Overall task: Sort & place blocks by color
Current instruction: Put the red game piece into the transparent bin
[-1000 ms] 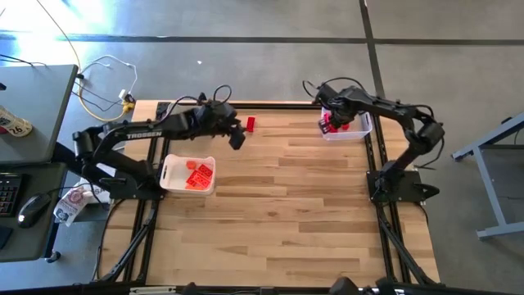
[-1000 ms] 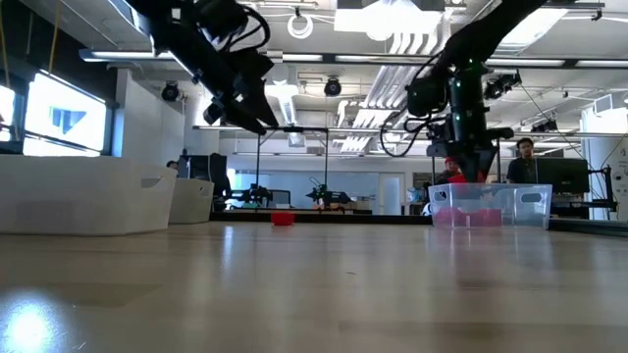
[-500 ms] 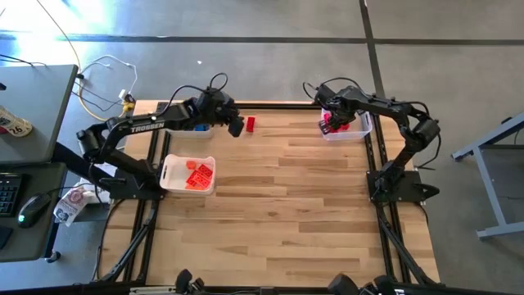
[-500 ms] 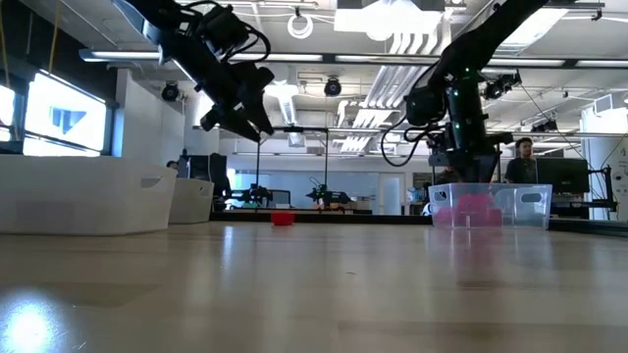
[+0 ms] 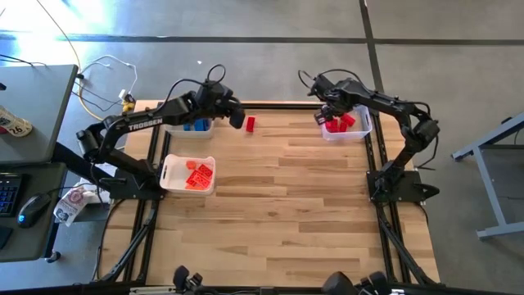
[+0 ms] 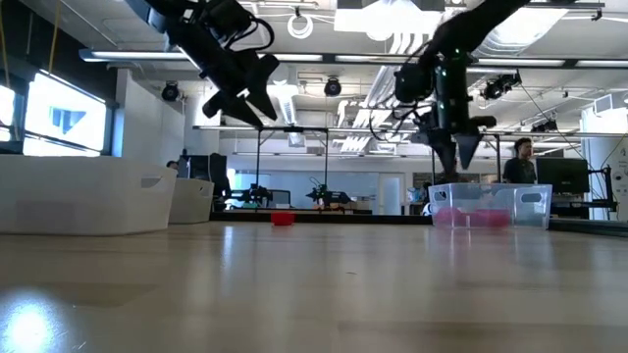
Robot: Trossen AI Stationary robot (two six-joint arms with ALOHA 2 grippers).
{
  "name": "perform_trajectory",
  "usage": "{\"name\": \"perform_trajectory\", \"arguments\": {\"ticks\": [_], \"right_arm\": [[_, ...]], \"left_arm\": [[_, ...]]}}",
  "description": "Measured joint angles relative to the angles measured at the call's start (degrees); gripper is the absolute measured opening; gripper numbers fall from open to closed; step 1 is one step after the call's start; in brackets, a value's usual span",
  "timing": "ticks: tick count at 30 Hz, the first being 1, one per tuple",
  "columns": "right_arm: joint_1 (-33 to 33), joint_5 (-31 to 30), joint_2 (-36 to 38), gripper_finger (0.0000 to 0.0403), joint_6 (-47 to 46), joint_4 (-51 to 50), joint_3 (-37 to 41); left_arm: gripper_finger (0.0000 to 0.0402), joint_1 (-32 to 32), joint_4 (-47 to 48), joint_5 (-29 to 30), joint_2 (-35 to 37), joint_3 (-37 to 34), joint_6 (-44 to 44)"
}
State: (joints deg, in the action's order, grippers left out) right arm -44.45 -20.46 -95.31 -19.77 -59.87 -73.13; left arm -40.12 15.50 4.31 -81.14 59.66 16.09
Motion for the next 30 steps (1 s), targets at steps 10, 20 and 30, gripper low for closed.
{"name": "perform_trajectory", "arguments": {"ticks": [10, 20, 30], "right_arm": [[6.74, 0.06, 0.00, 0.0194, -1.18, -1.12, -10.74], [11.24, -0.75, 0.00, 0.0194, -1.21, -1.07, -15.89], [12.44, -0.79, 0.00, 0.0194, -2.71, -2.85, -15.90]], "left_arm": [[0.0188, -1.05, 0.19, 1.48, 0.00, 4.40, 2.66], [0.0188, -2.67, 4.29, 2.34, -3.17, 10.76, 3.37], [0.0188, -1.75, 7.30, 2.13, -13.18, 12.44, 7.58]]}}
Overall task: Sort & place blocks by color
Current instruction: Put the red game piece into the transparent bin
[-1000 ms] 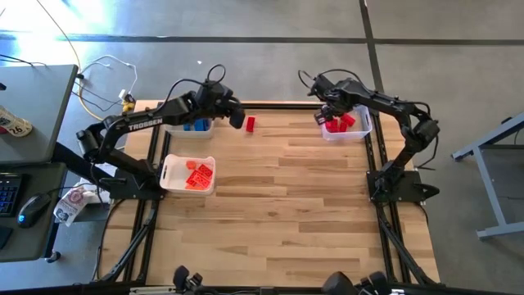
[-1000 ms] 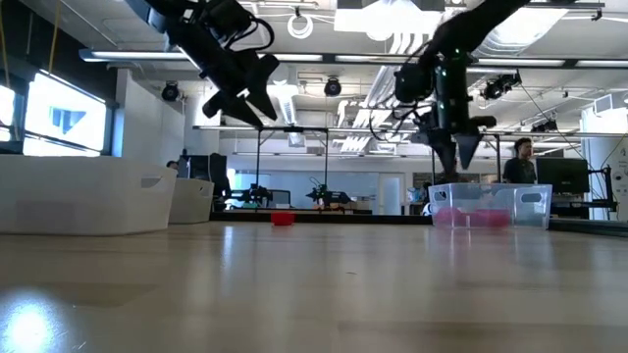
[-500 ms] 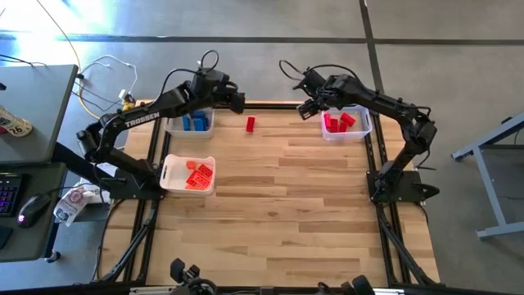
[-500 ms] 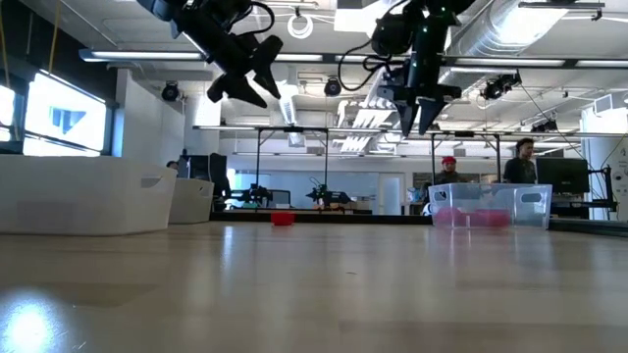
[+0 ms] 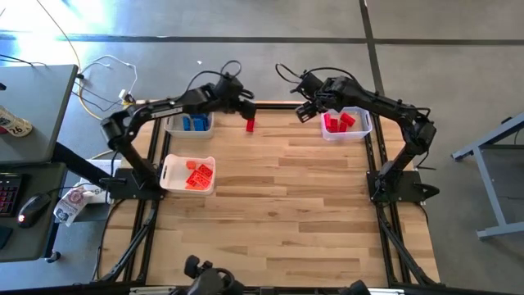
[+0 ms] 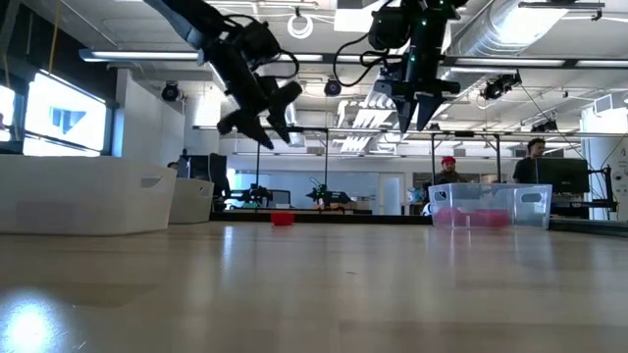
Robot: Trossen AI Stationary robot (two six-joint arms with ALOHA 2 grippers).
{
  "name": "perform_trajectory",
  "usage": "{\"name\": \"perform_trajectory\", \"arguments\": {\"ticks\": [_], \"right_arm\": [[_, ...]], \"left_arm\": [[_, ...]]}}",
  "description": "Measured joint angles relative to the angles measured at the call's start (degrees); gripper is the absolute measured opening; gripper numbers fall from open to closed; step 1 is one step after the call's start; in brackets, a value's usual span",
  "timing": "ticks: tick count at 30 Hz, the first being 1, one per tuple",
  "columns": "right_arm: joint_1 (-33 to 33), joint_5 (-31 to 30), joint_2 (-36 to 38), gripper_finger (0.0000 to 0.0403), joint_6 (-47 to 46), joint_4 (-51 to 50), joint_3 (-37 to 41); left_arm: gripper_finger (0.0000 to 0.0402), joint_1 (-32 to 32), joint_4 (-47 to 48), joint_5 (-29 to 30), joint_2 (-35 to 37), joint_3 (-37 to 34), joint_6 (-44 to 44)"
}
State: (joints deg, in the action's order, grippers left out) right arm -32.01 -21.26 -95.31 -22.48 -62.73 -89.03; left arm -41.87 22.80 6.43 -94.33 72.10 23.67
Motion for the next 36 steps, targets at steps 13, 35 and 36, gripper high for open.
{"name": "perform_trajectory", "arguments": {"ticks": [13, 35, 36], "right_arm": [[-0.02, -0.02, 0.00, 0.0194, -0.02, -0.45, 0.00], [0.28, 0.15, 0.00, 0.0194, -1.07, -0.43, 0.00], [0.28, 0.17, 0.00, 0.0194, -1.07, -0.44, 0.00]], "left_arm": [[0.0188, 1.89, -0.32, -0.15, -10.25, 0.02, 4.14], [0.0188, 3.17, -3.85, -0.76, -19.68, 0.02, 4.86], [0.0188, 3.17, -4.11, -0.66, -20.13, 0.02, 4.87]]}}
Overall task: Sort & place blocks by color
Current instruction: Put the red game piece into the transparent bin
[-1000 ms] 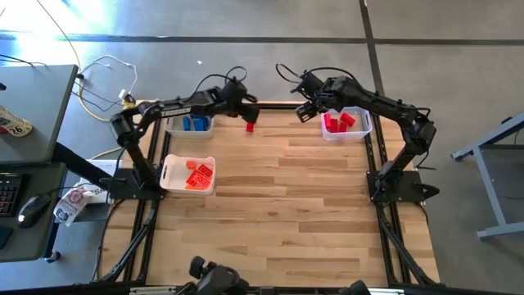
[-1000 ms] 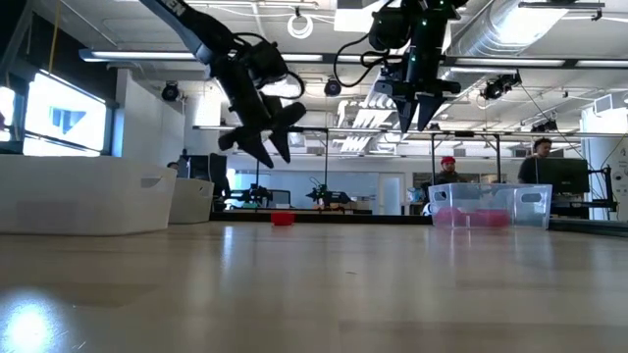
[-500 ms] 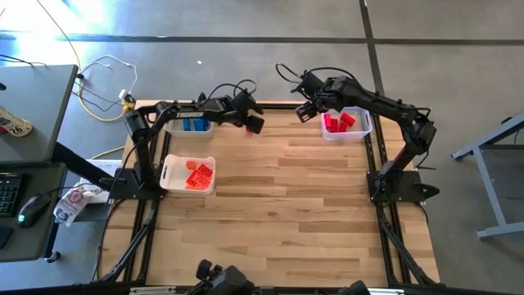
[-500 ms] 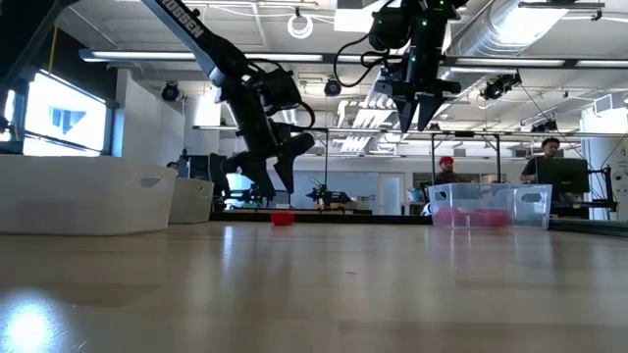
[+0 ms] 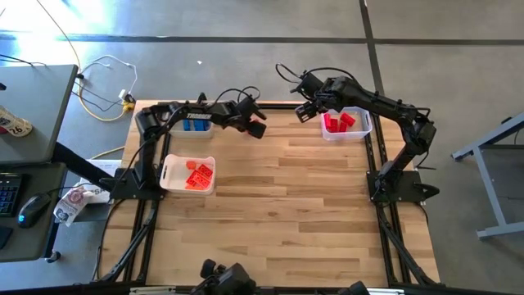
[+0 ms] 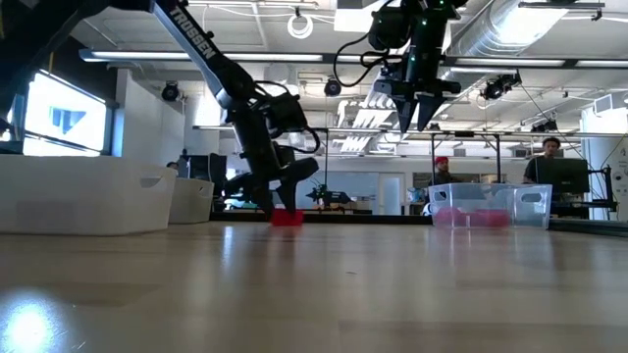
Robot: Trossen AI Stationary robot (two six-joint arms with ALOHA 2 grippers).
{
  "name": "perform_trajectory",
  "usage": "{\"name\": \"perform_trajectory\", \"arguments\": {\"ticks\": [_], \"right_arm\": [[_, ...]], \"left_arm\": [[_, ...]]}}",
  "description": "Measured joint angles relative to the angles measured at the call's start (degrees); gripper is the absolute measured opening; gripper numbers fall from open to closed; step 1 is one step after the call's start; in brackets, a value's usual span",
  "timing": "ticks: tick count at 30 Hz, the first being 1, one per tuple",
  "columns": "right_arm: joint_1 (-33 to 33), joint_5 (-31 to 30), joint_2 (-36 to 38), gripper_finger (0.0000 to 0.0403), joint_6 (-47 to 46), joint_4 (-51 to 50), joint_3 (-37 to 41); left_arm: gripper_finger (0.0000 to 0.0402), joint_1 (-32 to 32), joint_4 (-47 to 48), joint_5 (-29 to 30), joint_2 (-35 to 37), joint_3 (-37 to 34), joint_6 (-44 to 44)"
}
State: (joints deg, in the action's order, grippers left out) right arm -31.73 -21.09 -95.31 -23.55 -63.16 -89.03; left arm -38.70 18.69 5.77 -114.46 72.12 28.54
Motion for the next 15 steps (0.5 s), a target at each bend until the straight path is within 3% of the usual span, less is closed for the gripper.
{"name": "perform_trajectory", "arguments": {"ticks": [11, 15], "right_arm": [[0.00, 0.05, 0.00, 0.0194, 0.00, -0.02, 0.00], [0.00, 0.05, 0.00, 0.0194, 0.00, -0.02, 0.00]], "left_arm": [[0.0187, 0.00, -1.30, 2.19, -1.39, -0.02, -0.46], [0.0166, -0.24, -0.95, 2.38, -1.39, -0.02, -2.03]]}}
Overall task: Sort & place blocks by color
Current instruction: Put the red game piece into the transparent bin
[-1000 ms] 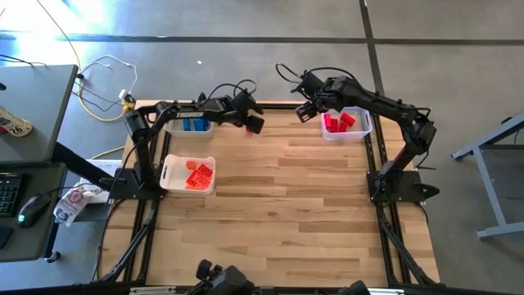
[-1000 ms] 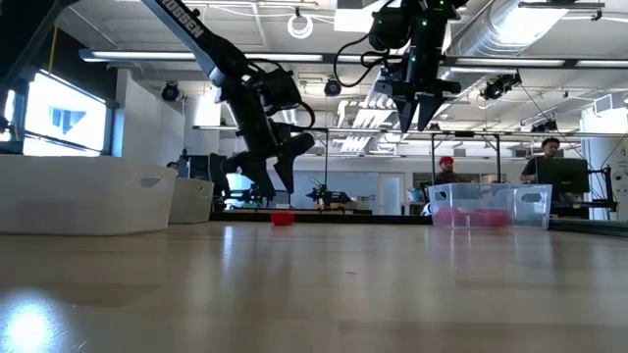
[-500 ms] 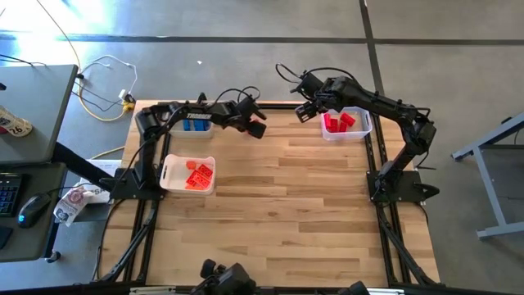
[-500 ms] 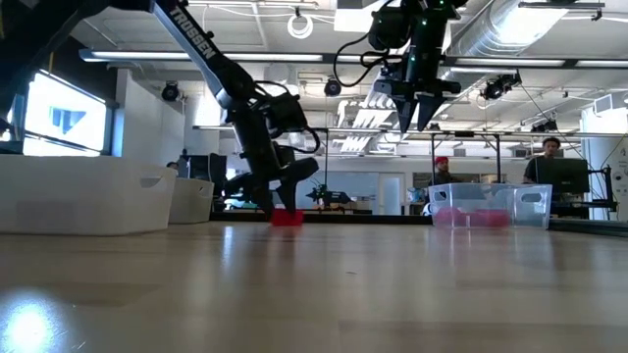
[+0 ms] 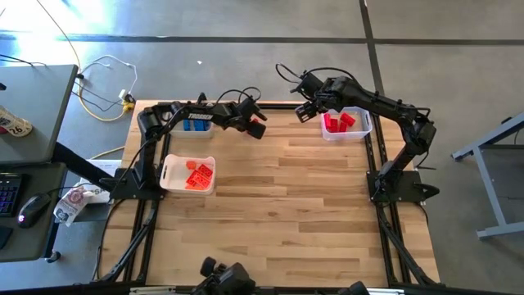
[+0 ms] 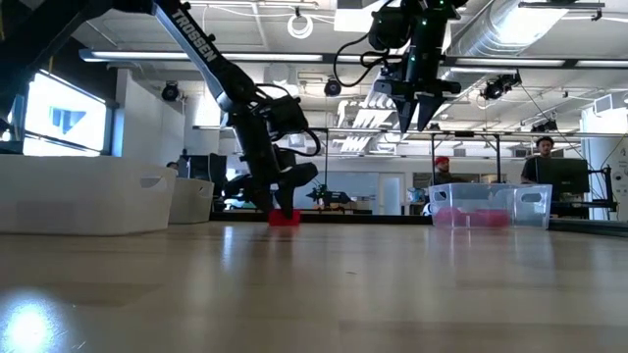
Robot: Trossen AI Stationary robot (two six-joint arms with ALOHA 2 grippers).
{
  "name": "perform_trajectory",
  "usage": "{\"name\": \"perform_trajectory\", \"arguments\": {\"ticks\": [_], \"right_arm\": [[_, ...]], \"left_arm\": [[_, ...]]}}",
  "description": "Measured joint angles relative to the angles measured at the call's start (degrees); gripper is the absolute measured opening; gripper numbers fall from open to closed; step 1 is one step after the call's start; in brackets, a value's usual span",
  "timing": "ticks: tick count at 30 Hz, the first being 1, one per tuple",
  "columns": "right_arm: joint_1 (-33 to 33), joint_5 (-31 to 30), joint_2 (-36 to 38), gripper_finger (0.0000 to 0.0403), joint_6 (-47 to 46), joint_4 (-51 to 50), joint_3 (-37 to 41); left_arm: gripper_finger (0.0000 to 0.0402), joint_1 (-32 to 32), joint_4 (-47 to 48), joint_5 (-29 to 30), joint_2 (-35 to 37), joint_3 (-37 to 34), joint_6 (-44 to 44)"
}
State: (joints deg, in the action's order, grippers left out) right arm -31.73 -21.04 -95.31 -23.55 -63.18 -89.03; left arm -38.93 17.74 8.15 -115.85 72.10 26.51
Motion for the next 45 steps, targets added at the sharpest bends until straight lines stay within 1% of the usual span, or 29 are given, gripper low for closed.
{"name": "perform_trajectory", "arguments": {"ticks": [4, 7, 8, 9, 15, 18, 23, 30, 35, 40, 45], "right_arm": [[0.02, 0.23, 0.00, 0.0194, 0.46, 0.00, 0.00], [0.48, 1.18, 0.00, 0.0194, 0.82, 0.00, 0.00], [0.80, 1.58, 0.00, 0.0194, 1.48, 0.00, 0.00], [1.16, 1.95, 0.00, 0.0194, 2.10, 0.00, 0.00], [4.32, 2.84, 0.00, 0.0194, 4.57, 0.00, 0.02], [5.80, 3.97, 0.00, 0.0194, 5.88, 0.02, 0.02], [7.75, 8.97, 0.00, 0.0194, 9.98, 0.42, 0.02], [9.93, 18.07, 0.00, 0.0194, 18.00, 2.53, 0.02], [11.72, 21.80, 0.04, 0.0194, 22.93, 4.08, 0.02], [13.77, 24.34, 0.13, 0.0194, 28.26, 5.29, 0.02], [15.82, 25.30, 0.13, 0.0194, 32.30, 6.66, 0.02]], "left_arm": [[0.0118, 0.00, 0.32, -0.02, 0.00, 0.00, -3.76], [0.0076, -0.03, 0.46, -1.62, 0.00, 0.00, -6.71], [0.0065, -0.05, 0.45, -2.43, 0.02, 0.00, -7.55], [0.0063, -0.05, 0.44, -3.16, 0.02, 0.02, -8.23], [0.0063, 0.29, 1.43, -8.70, 1.02, -0.01, -10.79], [0.0064, 0.63, 1.76, -12.13, 2.71, -0.04, -11.71], [0.0068, 2.04, 2.14, -16.81, 5.42, -0.04, -15.11], [0.0067, 4.57, 1.99, -20.95, 9.78, -0.04, -19.71], [0.0069, 7.06, 1.90, -24.11, 12.28, -0.04, -22.50], [0.0069, 9.74, 1.41, -24.82, 14.32, -0.04, -25.64], [0.0071, 11.93, 1.32, -24.64, 15.12, -0.04, -26.17]]}}
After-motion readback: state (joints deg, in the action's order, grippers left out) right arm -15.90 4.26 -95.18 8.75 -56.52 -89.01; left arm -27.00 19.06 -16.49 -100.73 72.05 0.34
